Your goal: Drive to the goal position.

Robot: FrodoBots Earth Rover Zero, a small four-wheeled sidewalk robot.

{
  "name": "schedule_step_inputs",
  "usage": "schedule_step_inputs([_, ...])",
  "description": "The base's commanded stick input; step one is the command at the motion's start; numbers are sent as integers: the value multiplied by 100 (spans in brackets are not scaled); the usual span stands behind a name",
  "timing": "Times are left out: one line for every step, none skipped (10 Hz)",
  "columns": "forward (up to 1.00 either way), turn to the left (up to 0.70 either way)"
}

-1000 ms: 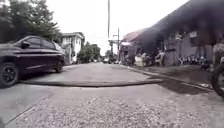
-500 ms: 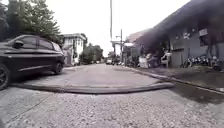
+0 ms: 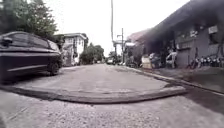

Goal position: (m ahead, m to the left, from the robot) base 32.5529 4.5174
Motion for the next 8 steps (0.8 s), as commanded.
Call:
schedule_step_inputs([70, 0])
schedule_step_inputs([70, 0])
schedule_step_inputs([56, 0])
schedule_step_inputs([50, 0])
schedule_step_inputs([50, 0])
schedule_step_inputs([50, 0])
schedule_step_inputs([50, 0])
schedule_step_inputs([50, 0])
